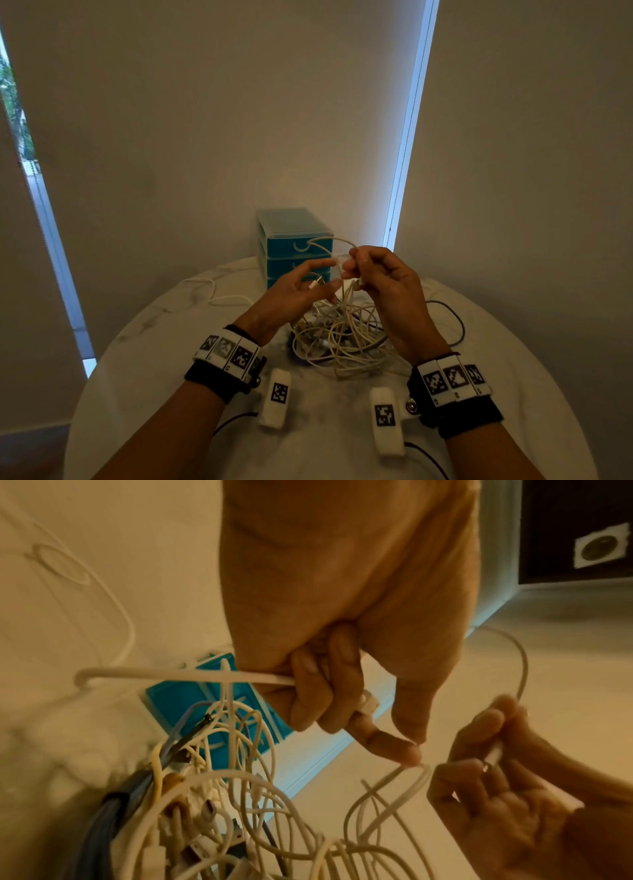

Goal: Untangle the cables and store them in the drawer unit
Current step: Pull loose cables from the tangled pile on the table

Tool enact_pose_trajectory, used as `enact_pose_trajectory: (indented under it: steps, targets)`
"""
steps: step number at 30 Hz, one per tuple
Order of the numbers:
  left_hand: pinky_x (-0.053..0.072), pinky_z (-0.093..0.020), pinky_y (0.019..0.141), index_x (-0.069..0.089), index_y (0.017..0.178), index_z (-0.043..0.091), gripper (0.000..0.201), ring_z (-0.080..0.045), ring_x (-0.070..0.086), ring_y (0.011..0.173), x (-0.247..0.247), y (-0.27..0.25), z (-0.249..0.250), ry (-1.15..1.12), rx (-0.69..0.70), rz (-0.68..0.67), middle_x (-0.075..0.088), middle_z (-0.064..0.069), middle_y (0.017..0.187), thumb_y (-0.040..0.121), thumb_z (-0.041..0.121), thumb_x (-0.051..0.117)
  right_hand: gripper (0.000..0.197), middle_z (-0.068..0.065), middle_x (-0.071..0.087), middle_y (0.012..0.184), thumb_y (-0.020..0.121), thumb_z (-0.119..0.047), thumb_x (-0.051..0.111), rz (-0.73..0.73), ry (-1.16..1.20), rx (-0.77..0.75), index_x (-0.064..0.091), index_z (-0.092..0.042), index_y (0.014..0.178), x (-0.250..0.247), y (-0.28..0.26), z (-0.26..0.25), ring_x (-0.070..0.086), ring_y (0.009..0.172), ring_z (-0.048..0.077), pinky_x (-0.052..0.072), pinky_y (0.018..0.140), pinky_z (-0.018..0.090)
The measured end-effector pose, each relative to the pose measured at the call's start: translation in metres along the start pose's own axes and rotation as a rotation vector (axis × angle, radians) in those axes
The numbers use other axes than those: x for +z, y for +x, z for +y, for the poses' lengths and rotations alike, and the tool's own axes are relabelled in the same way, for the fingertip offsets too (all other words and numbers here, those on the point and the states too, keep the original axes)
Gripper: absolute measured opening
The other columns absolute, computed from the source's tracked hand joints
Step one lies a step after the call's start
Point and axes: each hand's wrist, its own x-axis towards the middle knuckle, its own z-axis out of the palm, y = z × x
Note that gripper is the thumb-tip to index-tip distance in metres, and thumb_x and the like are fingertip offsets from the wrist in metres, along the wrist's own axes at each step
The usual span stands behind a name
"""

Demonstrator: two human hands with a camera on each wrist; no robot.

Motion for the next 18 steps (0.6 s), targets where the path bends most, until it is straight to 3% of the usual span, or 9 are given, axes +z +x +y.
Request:
enact_pose_trajectory:
  steps: [2, 4, 6, 8, 10, 12, 14, 16, 18]
  targets:
    - [0.04, -0.008, 0.053, 0.069, 0.13, 0.034, 0.03, 0.009, 0.059, 0.057, 0.005, -0.002, 0.004, 0.03, 0.056, 0.0, 0.081, 0.001, 0.097, 0.102, 0.044, 0.067, 0.02, 0.01, 0.08, 0.101, 0.106, -0.021, 0.062, -0.049, -0.048, -0.023, 0.073, -0.006, 0.116, 0.001, 0.0, -0.001, 0.075, 0.102, 0.023, 0.06, 0.094, 0.043]
    - [0.04, -0.005, 0.054, 0.073, 0.123, 0.02, 0.027, 0.009, 0.059, 0.058, 0.006, -0.003, 0.005, 0.005, 0.082, 0.011, 0.08, 0.001, 0.098, 0.104, 0.037, 0.065, 0.017, 0.009, 0.08, 0.103, 0.108, -0.017, 0.06, -0.048, -0.124, -0.056, 0.071, -0.005, 0.113, 0.002, 0.0, -0.002, 0.075, 0.104, 0.02, 0.059, 0.088, 0.03]
    - [0.039, -0.011, 0.052, 0.072, 0.117, 0.018, 0.024, 0.002, 0.052, 0.055, 0.004, -0.001, 0.003, -0.015, 0.078, -0.007, 0.077, 0.002, 0.097, 0.105, 0.037, 0.063, 0.017, 0.002, 0.08, 0.112, 0.111, -0.02, 0.056, -0.02, -0.178, -0.046, 0.068, -0.008, 0.112, -0.001, 0.001, 0.0, 0.073, 0.112, 0.014, 0.056, 0.091, 0.023]
    - [0.034, -0.021, 0.051, 0.068, 0.111, 0.021, 0.02, -0.01, 0.045, 0.057, 0.0, 0.003, 0.0, -0.048, 0.043, -0.004, 0.073, 0.004, 0.093, 0.107, 0.039, 0.062, 0.018, -0.01, 0.078, 0.122, 0.112, -0.029, 0.052, 0.007, -0.265, 0.011, 0.066, -0.017, 0.111, -0.005, 0.003, 0.007, 0.069, 0.121, 0.007, 0.052, 0.101, 0.028]
    - [0.035, -0.019, 0.049, 0.064, 0.114, 0.016, 0.018, -0.008, 0.045, 0.054, -0.004, 0.006, -0.002, -0.125, 0.033, 0.08, 0.069, 0.0, 0.093, 0.109, 0.033, 0.059, 0.021, -0.016, 0.078, 0.12, 0.114, -0.033, 0.048, -0.008, -0.38, 0.071, 0.065, -0.022, 0.107, -0.009, 0.004, 0.017, 0.069, 0.116, 0.006, 0.051, 0.102, 0.03]
    - [0.039, -0.01, 0.048, 0.06, 0.12, 0.007, 0.024, 0.003, 0.051, 0.05, -0.007, 0.008, -0.001, -0.172, 0.065, 0.203, 0.071, -0.008, 0.097, 0.11, 0.028, 0.056, 0.025, -0.008, 0.081, 0.105, 0.114, -0.031, 0.047, -0.035, -0.428, 0.126, 0.064, -0.016, 0.102, -0.01, 0.004, 0.024, 0.074, 0.103, 0.013, 0.056, 0.096, 0.033]
    - [0.042, -0.007, 0.048, 0.06, 0.123, 0.005, 0.027, 0.007, 0.057, 0.052, -0.01, 0.008, 0.001, -0.178, 0.129, 0.313, 0.075, -0.017, 0.106, 0.11, 0.028, 0.056, 0.029, 0.003, 0.08, 0.093, 0.114, -0.031, 0.046, -0.037, -0.433, 0.167, 0.063, -0.013, 0.099, -0.009, 0.003, 0.025, 0.076, 0.09, 0.019, 0.06, 0.09, 0.044]
    - [0.042, -0.007, 0.048, 0.059, 0.125, 0.003, 0.026, 0.007, 0.058, 0.051, -0.012, 0.009, 0.004, -0.248, 0.189, 0.38, 0.076, -0.022, 0.114, 0.11, 0.024, 0.055, 0.032, 0.011, 0.074, 0.092, 0.114, -0.032, 0.042, -0.016, -0.478, 0.18, 0.06, -0.015, 0.094, -0.006, 0.003, 0.024, 0.073, 0.086, 0.029, 0.06, 0.089, 0.057]
    - [0.044, -0.008, 0.047, 0.055, 0.13, 0.0, 0.028, 0.007, 0.058, 0.05, -0.012, 0.007, 0.01, -0.335, 0.22, 0.381, 0.075, -0.022, 0.119, 0.111, 0.021, 0.053, 0.032, 0.017, 0.069, 0.096, 0.109, -0.041, 0.043, 0.018, -0.459, 0.186, 0.058, -0.016, 0.094, -0.002, 0.001, 0.021, 0.071, 0.085, 0.034, 0.059, 0.087, 0.063]
